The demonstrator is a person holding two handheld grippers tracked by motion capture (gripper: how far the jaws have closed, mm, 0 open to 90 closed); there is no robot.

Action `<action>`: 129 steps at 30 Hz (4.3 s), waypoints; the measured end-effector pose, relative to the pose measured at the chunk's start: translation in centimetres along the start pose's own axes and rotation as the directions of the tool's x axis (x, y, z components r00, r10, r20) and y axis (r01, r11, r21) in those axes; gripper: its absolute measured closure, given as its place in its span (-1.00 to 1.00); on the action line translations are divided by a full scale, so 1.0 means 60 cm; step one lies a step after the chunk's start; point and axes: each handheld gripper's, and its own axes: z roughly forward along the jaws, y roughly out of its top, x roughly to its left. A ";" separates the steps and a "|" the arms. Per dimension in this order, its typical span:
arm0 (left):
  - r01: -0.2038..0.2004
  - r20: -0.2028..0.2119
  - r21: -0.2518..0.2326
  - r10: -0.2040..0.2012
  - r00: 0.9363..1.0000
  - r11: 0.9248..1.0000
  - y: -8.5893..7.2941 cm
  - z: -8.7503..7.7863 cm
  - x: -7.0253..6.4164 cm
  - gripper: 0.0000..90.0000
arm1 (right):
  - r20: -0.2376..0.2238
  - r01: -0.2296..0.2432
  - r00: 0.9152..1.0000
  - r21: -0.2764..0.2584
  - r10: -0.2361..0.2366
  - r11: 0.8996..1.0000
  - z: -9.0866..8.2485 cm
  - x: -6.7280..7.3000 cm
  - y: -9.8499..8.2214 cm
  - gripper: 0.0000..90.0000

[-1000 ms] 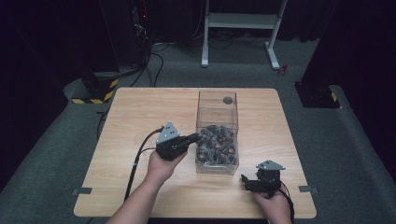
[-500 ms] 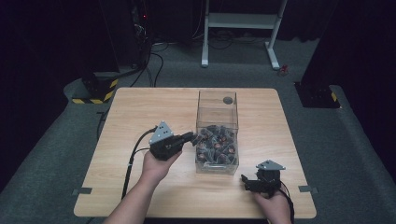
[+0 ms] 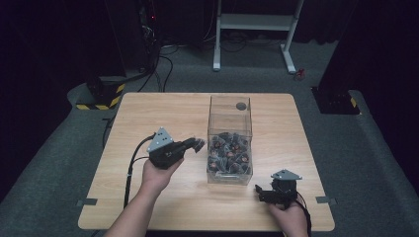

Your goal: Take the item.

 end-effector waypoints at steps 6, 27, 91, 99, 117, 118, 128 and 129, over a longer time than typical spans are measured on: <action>0.007 -0.024 -0.001 -0.007 1.000 1.000 -0.006 -0.016 0.014 1.00 | 0.000 0.002 1.000 0.000 -0.002 1.000 0.000 0.000 0.000 -0.82; 0.030 -0.096 -0.021 -0.032 0.995 0.999 -0.017 -0.068 0.055 1.00 | 0.000 0.001 1.000 0.000 -0.001 1.000 0.000 0.000 0.000 -0.82; 0.110 -0.238 0.037 -0.098 0.966 0.993 -0.082 -0.130 0.133 1.00 | 0.000 -0.002 1.000 0.000 0.002 1.000 0.000 0.000 0.000 -0.81; 0.122 -0.245 0.072 -0.101 0.964 0.990 -0.097 -0.123 0.137 1.00 | 0.000 -0.001 1.000 0.000 0.001 1.000 0.000 0.000 0.000 -0.81; 0.143 -0.255 0.109 -0.111 0.961 0.984 -0.111 -0.106 0.142 0.92 | 0.000 -0.003 1.000 0.001 0.003 1.000 0.000 0.001 0.000 -0.81; 0.142 -0.255 0.107 -0.111 0.961 0.984 -0.109 -0.107 0.142 0.85 | 0.000 0.000 1.000 0.000 0.000 1.000 0.000 0.000 0.000 -0.81; 0.147 -0.245 0.100 -0.119 0.962 0.984 -0.101 -0.113 0.139 0.25 | 0.000 0.000 1.000 0.000 0.000 1.000 0.000 0.001 0.000 -0.81; 0.146 -0.244 0.101 -0.118 0.963 0.984 -0.102 -0.113 0.139 0.21 | 0.000 -0.001 1.000 0.000 0.001 1.000 0.000 0.001 0.000 -0.81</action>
